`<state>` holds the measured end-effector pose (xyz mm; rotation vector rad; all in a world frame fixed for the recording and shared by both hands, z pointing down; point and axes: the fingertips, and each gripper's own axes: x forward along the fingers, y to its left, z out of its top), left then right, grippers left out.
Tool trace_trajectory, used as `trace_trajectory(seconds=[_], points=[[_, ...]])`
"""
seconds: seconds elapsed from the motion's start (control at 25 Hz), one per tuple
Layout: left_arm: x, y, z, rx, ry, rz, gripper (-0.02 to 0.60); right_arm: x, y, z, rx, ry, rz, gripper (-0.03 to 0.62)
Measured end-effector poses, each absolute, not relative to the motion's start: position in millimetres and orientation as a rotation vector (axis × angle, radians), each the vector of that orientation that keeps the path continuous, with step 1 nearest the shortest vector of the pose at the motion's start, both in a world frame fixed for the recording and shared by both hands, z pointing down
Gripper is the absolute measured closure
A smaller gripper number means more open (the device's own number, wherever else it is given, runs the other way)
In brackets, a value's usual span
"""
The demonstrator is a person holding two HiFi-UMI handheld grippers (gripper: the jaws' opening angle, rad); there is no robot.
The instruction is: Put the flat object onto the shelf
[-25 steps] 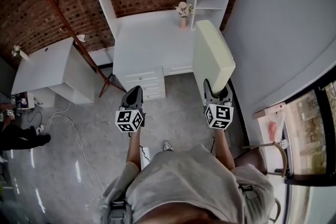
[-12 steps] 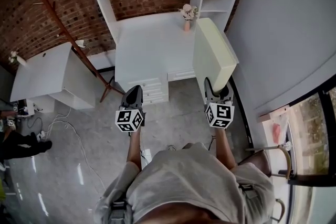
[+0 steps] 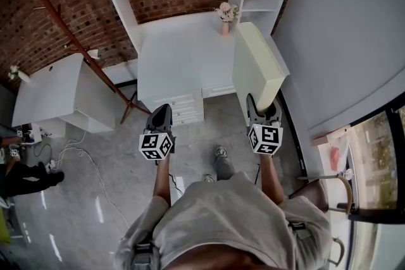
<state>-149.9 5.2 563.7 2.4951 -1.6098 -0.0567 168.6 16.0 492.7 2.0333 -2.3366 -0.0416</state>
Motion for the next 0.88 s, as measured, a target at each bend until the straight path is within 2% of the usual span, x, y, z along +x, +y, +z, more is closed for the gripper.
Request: trace_trajectory(seconds=[0.88], points=[[-140.3,-117.9,570.4,2.476,-1.62,-0.017,0.569,173.3,-114.4,492.8,2.006,-2.379,-0.033,0.316]])
